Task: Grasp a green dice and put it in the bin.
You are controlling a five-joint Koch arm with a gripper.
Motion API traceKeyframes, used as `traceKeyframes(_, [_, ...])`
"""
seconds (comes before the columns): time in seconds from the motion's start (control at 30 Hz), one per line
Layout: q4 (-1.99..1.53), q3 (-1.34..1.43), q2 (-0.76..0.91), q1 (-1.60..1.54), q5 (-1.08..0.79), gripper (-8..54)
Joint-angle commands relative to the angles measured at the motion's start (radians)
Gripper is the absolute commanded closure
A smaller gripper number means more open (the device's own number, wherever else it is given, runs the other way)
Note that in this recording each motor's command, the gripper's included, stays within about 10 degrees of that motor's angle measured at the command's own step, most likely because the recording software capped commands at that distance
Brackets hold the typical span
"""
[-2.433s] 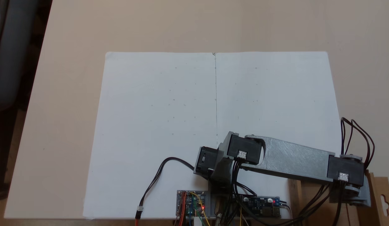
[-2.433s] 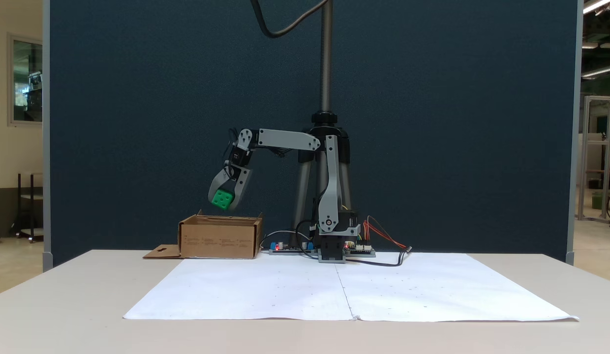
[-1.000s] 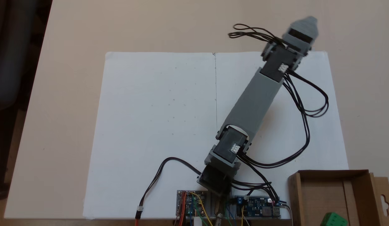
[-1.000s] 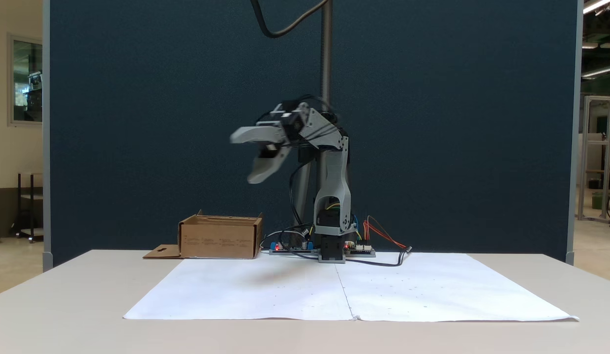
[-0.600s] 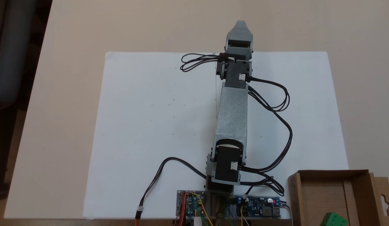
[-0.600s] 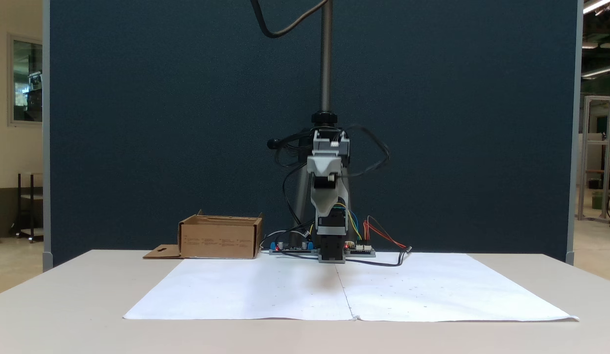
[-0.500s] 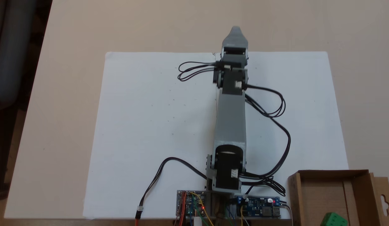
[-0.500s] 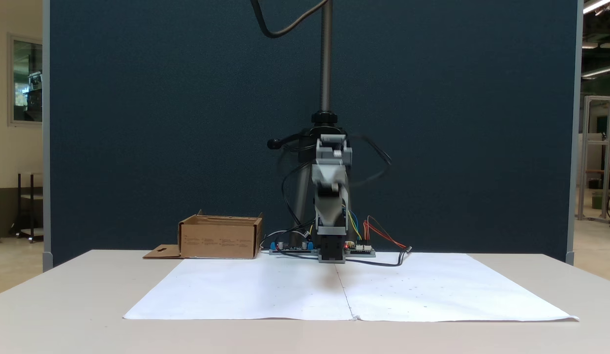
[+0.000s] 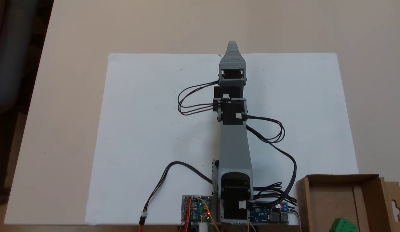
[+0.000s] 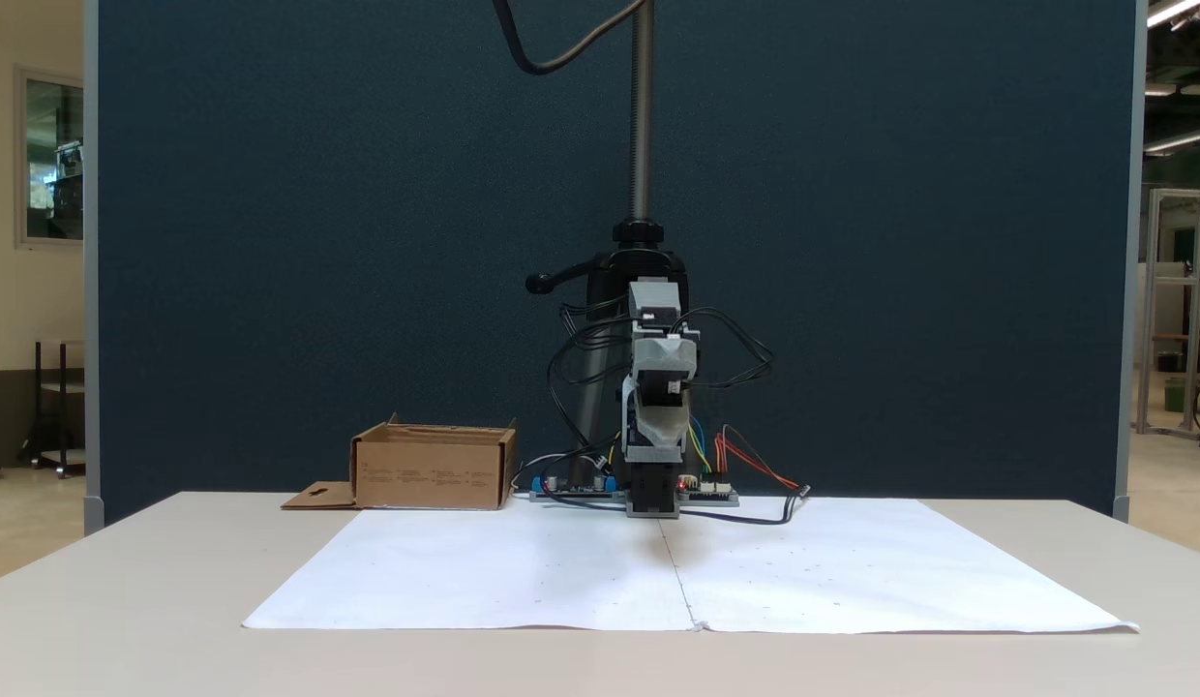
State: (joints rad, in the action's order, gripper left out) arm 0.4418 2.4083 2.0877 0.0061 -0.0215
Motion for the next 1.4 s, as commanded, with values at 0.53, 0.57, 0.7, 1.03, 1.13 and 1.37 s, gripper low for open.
traceKeyframes(0.53, [0.667, 0.477, 0.264, 0.032, 0.017, 3.0])
traceKeyframes(0.57, [0.696, 0.500, 0.268, 0.034, 0.015, 2.9])
traceKeyframes(0.7, [0.822, 0.580, 0.268, 0.029, -0.012, 2.2])
traceKeyframes(1.03, [1.123, 0.723, 0.287, 0.014, -0.021, 2.0])
traceKeyframes(1.13, [1.198, 0.723, 0.287, 0.014, -0.021, 2.0])
traceKeyframes(1.37, [1.235, 0.723, 0.285, 0.017, -0.035, 1.8])
